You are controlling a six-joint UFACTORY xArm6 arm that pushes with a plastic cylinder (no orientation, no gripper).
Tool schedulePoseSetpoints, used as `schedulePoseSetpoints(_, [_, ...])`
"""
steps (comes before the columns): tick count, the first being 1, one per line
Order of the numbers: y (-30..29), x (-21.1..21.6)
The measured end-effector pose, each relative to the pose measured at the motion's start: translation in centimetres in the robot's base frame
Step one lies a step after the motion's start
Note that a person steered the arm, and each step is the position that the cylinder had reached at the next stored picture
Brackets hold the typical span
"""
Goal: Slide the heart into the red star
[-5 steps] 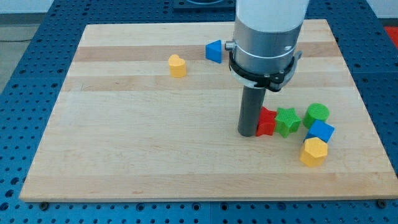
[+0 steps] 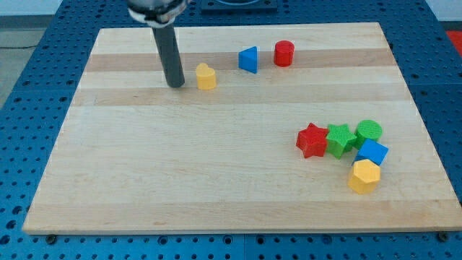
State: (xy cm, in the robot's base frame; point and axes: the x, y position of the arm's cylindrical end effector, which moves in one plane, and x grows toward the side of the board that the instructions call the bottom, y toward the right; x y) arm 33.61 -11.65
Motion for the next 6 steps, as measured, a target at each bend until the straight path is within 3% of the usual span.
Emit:
schedulePoseSetpoints(3, [7.0,0.6])
schedulePoseSetpoints(4, [8.7,4.3])
schedulePoseSetpoints(6, [17.6,10.6])
